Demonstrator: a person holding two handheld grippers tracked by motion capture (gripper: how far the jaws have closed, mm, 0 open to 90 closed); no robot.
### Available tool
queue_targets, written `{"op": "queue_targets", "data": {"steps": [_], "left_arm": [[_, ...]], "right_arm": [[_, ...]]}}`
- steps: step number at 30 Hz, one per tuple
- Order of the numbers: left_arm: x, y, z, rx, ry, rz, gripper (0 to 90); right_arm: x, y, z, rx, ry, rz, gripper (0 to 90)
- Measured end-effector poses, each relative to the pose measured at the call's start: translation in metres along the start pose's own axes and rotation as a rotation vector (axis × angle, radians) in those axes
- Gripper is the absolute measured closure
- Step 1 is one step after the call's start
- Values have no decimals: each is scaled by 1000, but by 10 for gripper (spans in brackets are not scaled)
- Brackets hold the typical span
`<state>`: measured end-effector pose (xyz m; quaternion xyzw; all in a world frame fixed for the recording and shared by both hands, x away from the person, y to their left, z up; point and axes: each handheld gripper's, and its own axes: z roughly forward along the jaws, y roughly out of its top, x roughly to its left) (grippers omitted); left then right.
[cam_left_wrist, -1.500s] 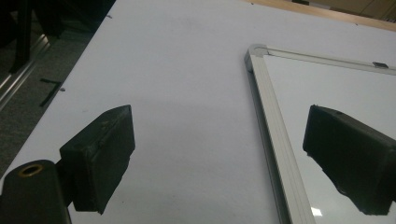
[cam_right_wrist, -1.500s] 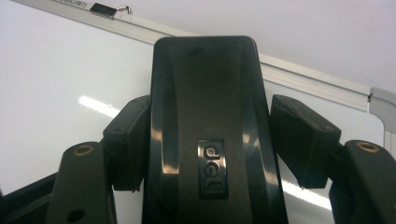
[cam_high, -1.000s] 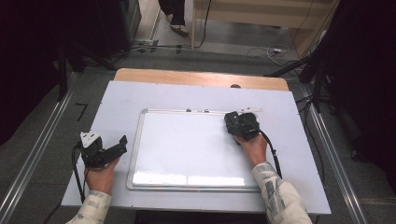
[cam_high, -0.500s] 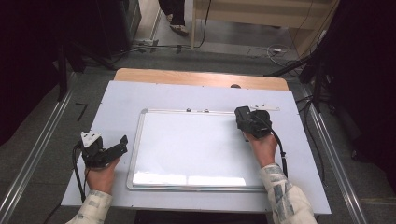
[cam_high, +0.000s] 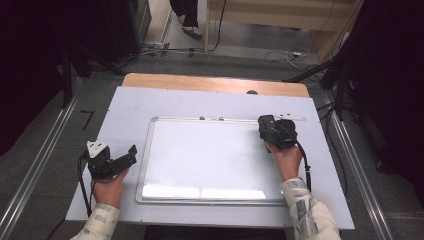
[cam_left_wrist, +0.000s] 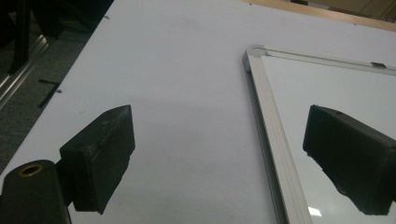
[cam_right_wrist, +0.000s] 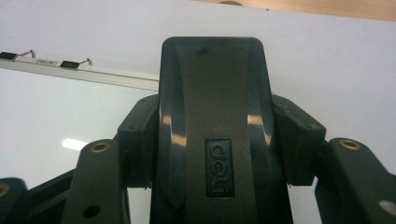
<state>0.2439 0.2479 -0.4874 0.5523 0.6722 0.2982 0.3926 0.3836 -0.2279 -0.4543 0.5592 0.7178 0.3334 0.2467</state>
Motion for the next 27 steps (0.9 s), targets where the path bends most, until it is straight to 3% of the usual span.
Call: {"op": "queue_targets", "data": {"steps": [13, 27], "left_arm": [[0, 0, 0, 2, 1, 0, 96], [0, 0, 1, 3, 0, 1, 96]], "right_arm": [[4, -1, 5, -2, -29, 21, 386], [14, -11, 28, 63, -125, 29, 386]]}}
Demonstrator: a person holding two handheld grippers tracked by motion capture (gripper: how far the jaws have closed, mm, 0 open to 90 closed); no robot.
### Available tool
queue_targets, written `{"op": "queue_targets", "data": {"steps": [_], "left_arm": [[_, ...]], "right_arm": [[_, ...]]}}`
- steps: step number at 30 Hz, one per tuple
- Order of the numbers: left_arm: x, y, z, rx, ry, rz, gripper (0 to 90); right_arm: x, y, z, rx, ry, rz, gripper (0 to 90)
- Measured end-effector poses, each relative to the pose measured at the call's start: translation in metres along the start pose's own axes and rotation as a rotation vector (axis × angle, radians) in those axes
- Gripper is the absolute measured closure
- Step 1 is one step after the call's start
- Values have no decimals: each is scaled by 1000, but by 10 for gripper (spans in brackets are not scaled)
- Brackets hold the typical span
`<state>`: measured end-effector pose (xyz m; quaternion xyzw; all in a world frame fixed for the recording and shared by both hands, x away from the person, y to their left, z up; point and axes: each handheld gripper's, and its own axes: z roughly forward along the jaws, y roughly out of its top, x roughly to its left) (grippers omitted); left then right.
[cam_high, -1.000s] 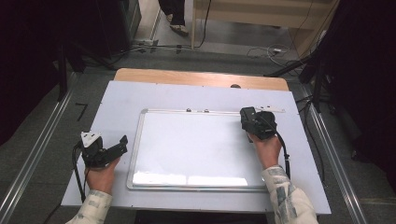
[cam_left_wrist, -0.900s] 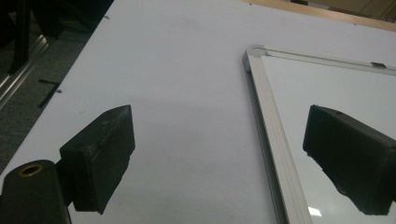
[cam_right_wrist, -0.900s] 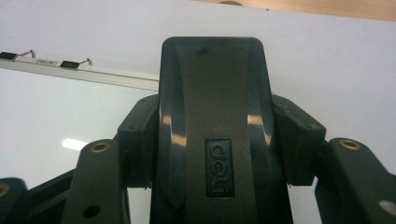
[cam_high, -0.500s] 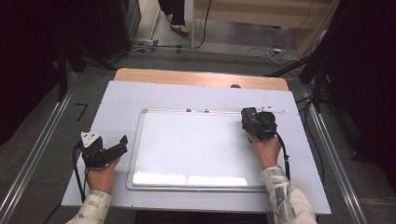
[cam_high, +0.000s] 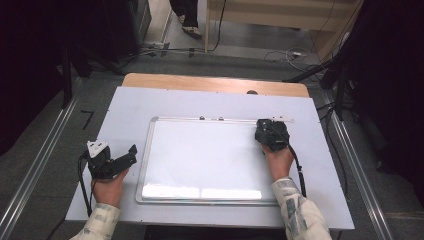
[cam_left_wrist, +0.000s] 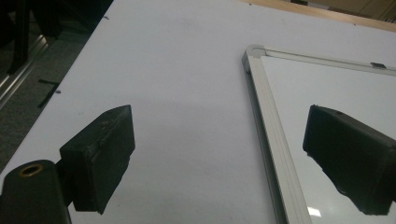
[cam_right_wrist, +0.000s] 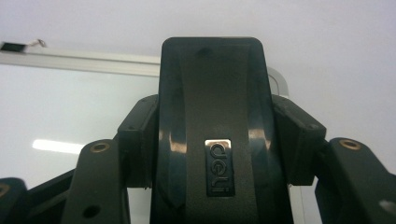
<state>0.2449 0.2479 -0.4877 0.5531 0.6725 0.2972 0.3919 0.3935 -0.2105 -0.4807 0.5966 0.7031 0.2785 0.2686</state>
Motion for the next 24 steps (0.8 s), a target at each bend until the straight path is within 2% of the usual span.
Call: {"op": "queue_targets", "data": {"steps": [3, 5, 7, 9, 14, 18, 20, 22, 24], "left_arm": [[-1, 0, 0, 1, -1, 5, 97], [-1, 0, 0, -1, 0, 3, 97], [0, 0, 0, -4, 0, -2, 97], [0, 0, 0, -1, -1, -1, 96], [0, 0, -1, -6, 1, -1, 96], [1, 1, -2, -10, 0, -6, 96], [2, 1, -3, -12, 2, -8, 97], [2, 1, -3, -15, 3, -7, 96], [3, 1, -3, -16, 5, -13, 96]], "right_arm": [[2, -3, 4, 19, -19, 1, 386], [1, -6, 9, 40, -15, 12, 382], [-1, -6, 7, 27, 4, 21, 353], [-3, -5, 2, 1, 20, 14, 282], [-13, -4, -21, -57, 80, -3, 232], [-29, -14, -46, -92, 148, -15, 189], [-40, -20, -58, -110, 161, -15, 164], [-55, -27, -69, -126, 181, 7, 156], [-70, -35, -79, -147, 179, 20, 150]]}}
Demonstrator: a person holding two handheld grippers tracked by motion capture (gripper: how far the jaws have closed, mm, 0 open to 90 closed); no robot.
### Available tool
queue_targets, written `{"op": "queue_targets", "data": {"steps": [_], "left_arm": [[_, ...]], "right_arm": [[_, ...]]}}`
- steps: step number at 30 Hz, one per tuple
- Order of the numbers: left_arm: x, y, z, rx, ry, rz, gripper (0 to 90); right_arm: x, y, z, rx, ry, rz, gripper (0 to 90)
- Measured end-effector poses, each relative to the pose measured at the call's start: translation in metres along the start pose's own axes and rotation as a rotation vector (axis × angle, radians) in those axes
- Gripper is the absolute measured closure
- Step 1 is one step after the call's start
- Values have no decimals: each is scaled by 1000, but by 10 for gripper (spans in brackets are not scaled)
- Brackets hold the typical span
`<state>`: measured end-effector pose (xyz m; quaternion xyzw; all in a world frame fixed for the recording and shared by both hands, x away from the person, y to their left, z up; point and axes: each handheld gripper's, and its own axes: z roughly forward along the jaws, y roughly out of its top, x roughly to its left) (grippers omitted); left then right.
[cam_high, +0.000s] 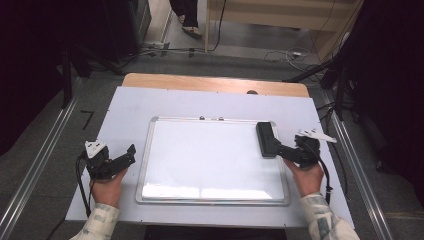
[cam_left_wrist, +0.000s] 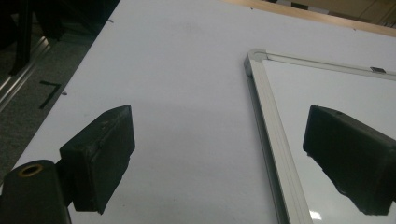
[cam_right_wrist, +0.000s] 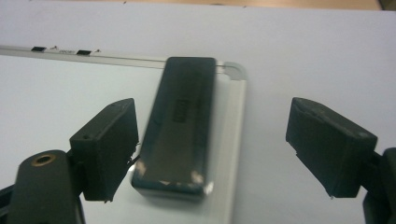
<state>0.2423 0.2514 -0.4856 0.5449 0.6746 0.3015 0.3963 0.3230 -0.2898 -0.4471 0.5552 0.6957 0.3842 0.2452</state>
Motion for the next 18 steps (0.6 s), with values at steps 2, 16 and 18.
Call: {"op": "queue_targets", "data": {"steps": [2, 16, 18], "left_arm": [[1, 0, 0, -5, 2, -4, 96], [9, 1, -3, -7, 25, -14, 96], [9, 1, -4, -9, 26, -12, 96]], "right_arm": [[-13, -7, -11, -11, 8, 17, 145], [-57, -52, -56, 0, -42, 7, 144], [-59, -54, -58, 0, -51, 8, 144]]}}
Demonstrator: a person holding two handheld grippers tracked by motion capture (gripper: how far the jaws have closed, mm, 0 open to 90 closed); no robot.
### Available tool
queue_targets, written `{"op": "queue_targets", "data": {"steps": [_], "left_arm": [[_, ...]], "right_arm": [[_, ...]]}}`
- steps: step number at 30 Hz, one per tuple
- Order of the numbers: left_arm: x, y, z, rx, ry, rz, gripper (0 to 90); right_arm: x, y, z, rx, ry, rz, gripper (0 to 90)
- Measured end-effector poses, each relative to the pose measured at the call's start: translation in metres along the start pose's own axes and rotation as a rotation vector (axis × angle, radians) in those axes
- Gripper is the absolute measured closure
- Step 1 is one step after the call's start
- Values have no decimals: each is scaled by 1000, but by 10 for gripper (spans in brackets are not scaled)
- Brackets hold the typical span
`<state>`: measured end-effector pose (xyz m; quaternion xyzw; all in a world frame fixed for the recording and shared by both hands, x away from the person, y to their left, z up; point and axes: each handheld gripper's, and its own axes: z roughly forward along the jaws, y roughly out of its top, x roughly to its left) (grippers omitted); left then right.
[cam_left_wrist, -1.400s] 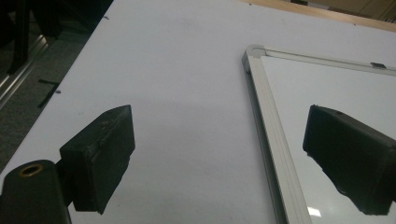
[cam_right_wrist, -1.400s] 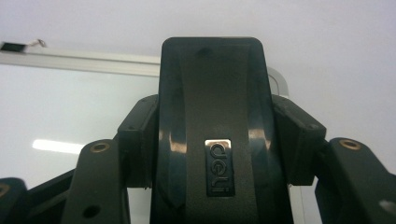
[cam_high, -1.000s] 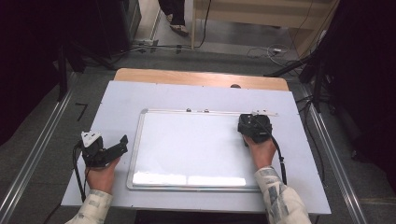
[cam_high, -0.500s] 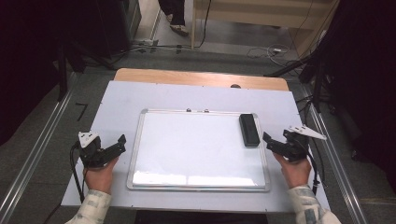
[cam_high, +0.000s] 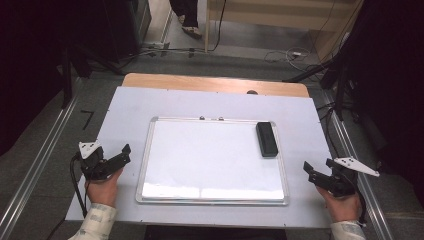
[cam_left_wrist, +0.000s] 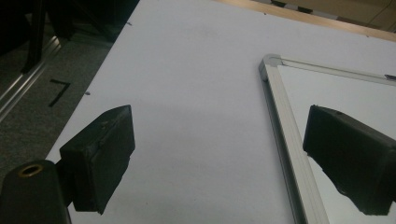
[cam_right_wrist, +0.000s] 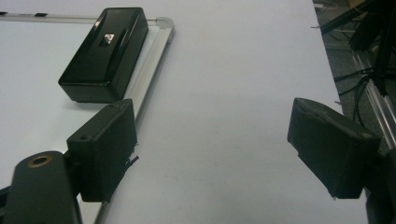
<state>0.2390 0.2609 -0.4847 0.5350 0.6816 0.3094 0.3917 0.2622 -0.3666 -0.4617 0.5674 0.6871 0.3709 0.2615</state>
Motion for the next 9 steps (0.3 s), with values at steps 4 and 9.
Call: {"op": "queue_targets", "data": {"steps": [4, 9], "left_arm": [[2, 0, 0, 3, 3, -3, 96], [3, 0, 0, 3, 6, -8, 96]], "right_arm": [[-4, -3, -3, -5, -18, -1, 143], [-7, -4, -5, -13, -36, -3, 123]]}}
